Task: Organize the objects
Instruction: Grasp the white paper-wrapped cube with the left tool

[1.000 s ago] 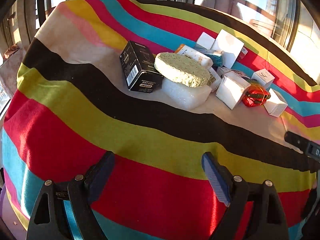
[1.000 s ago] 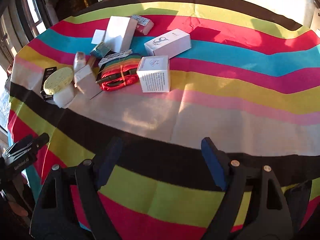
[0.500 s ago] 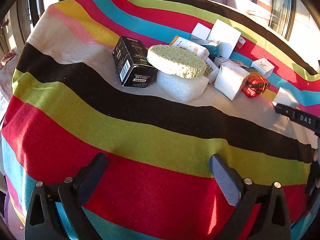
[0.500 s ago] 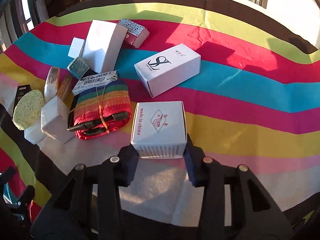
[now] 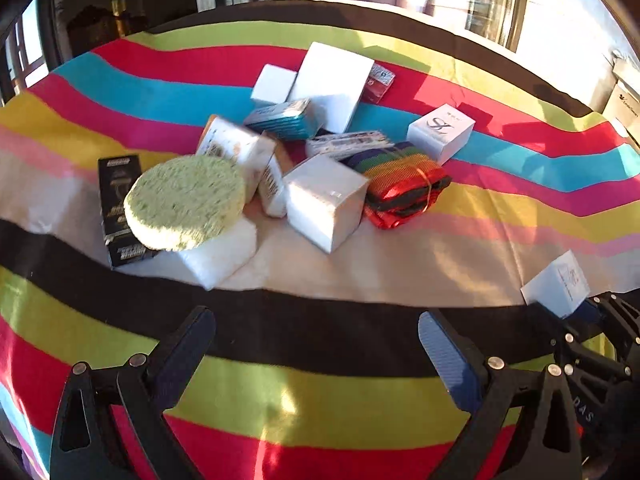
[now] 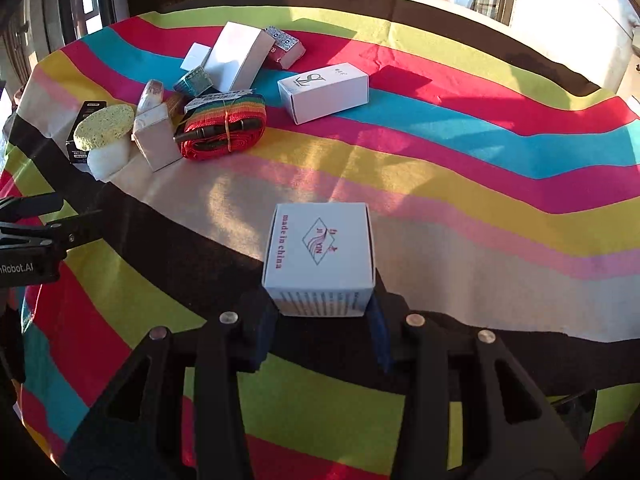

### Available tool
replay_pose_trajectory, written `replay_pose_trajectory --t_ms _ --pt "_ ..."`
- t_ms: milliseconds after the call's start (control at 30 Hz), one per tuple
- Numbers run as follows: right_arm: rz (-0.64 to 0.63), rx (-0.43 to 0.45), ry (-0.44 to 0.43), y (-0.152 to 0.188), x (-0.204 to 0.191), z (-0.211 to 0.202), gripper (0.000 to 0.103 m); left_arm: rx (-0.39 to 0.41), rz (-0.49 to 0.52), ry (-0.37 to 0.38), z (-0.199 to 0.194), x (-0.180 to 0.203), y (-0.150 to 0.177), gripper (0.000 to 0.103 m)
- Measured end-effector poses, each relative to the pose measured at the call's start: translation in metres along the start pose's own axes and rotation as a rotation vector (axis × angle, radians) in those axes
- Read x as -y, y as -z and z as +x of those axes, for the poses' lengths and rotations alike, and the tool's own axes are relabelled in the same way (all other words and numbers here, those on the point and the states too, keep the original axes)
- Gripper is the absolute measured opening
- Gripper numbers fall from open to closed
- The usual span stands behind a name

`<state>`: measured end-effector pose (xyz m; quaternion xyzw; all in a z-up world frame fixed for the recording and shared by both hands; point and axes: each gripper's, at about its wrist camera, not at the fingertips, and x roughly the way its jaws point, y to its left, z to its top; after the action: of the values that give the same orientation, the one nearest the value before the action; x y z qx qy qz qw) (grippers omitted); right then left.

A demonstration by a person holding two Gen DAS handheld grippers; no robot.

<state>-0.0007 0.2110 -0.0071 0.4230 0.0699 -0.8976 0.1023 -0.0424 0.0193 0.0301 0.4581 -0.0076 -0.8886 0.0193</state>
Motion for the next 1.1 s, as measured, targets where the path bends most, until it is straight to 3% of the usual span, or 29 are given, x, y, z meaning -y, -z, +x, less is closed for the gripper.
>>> replay_pose_trajectory --t_ms 67,200,267,333,467,600,833,1033,1100 --pt "0.007 0.000 -0.003 -0.001 0.002 0.002 0.046 0.045 0.021 -0.084 0.001 0.008 -0.010 0.102" --pt "0.013 -0.001 -0.003 -0.002 0.003 0.004 0.046 0.046 0.112 -0.114 0.022 0.020 -0.037 0.102" --pt "0.017 -0.001 -0.006 -0.002 0.004 0.004 0.046 0.025 0.164 -0.115 0.035 0.025 -0.041 0.094" --pt "0.023 0.000 -0.011 -0.002 0.005 0.004 0.046 0.013 0.162 -0.052 0.035 0.025 -0.036 0.053" --pt "0.031 0.000 -0.018 -0.002 0.006 0.004 0.046 0.083 0.119 0.020 0.009 0.018 -0.008 0.053" --pt "0.031 0.001 -0.021 -0.002 0.007 0.004 0.046 0.097 0.045 0.085 -0.021 0.001 0.025 0.053" --pt "0.030 0.001 -0.020 -0.002 0.007 0.004 0.046 0.155 -0.025 0.057 -0.061 -0.024 0.075 0.053" --pt "0.031 0.001 -0.022 -0.002 0.007 0.004 0.047 0.149 -0.117 0.040 -0.059 -0.046 0.096 0.053" --pt "0.028 0.002 -0.020 -0.002 0.007 0.004 0.047 0.179 -0.148 0.039 -0.067 -0.051 0.100 0.053"
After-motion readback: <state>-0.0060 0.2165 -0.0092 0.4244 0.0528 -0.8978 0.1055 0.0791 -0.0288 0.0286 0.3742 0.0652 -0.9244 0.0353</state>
